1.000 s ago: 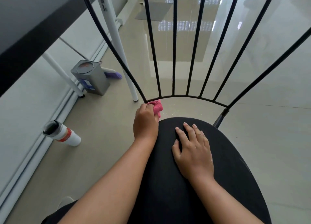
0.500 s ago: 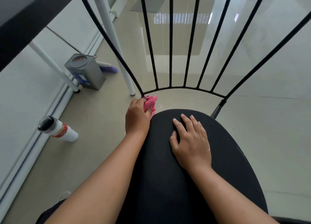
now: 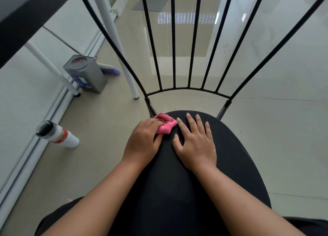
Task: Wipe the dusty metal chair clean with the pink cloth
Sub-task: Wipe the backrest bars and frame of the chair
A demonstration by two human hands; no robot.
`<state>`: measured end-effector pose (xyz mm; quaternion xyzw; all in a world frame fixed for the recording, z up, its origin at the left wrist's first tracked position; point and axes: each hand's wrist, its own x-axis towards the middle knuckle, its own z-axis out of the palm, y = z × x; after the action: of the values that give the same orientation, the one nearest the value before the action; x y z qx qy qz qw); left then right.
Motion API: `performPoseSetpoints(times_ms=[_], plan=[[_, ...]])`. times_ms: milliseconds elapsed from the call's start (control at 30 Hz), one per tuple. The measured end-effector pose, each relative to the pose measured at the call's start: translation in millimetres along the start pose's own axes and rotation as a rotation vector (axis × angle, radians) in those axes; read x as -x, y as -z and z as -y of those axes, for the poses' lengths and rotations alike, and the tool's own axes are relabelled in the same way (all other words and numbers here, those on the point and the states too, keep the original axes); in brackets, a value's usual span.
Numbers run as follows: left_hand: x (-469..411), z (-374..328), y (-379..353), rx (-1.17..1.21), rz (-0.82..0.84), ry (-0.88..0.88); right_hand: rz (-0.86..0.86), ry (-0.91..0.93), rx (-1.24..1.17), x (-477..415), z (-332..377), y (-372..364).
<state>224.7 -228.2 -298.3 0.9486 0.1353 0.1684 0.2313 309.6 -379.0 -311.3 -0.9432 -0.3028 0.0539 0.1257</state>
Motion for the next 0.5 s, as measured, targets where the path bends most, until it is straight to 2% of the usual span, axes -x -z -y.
performPoseSetpoints(times_ms=[100,167,267,367,500], plan=[[19.8,1.7,1.9,-0.050,0.038,-0.093,0.013,0.007,0.003,0.2,-0.2,0.5],[27.8,1.9,1.3,-0.071,0.081,-0.081,0.011,0.007,0.006,0.1,0.0,0.8],[7.8,2.6,-5.5,-0.149,0.084,0.008,-0.003,0.006,0.011,-0.5,0.8,-0.9],[-28.5,0.7,-12.0,-0.152,0.105,0.207,-0.017,-0.002,0.010,0.2,0.9,-3.3],[-43.1,4.6,-15.1,0.041,0.049,0.266,-0.035,-0.010,0.007,0.5,1.7,-4.3]])
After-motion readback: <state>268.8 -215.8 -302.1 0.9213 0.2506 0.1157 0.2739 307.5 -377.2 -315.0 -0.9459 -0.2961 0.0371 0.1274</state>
